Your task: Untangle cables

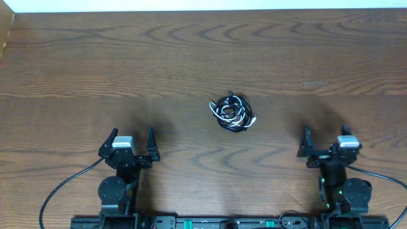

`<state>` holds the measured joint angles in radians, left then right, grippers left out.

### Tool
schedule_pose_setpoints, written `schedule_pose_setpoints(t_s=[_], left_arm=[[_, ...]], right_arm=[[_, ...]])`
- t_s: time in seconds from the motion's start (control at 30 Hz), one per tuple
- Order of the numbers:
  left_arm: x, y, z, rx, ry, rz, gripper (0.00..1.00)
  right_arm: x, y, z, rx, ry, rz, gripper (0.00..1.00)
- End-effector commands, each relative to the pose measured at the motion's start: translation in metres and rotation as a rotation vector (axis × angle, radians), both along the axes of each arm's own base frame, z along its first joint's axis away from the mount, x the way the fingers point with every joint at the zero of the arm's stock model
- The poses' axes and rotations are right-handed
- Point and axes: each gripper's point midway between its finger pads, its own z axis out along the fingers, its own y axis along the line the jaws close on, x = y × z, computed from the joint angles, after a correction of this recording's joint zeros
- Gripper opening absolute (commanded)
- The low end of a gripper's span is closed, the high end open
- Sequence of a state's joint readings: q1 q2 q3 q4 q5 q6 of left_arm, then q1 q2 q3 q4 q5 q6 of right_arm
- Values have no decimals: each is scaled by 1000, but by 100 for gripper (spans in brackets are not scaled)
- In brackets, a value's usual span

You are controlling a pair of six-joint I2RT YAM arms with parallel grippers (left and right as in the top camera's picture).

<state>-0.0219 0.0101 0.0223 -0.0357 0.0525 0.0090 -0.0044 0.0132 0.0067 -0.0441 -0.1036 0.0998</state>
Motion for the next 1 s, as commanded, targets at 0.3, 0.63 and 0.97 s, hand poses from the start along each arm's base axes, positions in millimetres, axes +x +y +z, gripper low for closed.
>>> schedule_pose_setpoints(t_s=[0.3, 0.63, 0.97], left_arm=[[-1, 3, -17, 20, 53, 14, 98], [-1, 3, -17, 20, 53, 14, 98], [-1, 3, -17, 20, 53, 14, 98]], right_arm=[[-50, 4, 169, -120, -696, -8, 99], [-27, 7, 239, -201, -216, 34, 99], [1, 104, 197, 87, 401, 702, 99]])
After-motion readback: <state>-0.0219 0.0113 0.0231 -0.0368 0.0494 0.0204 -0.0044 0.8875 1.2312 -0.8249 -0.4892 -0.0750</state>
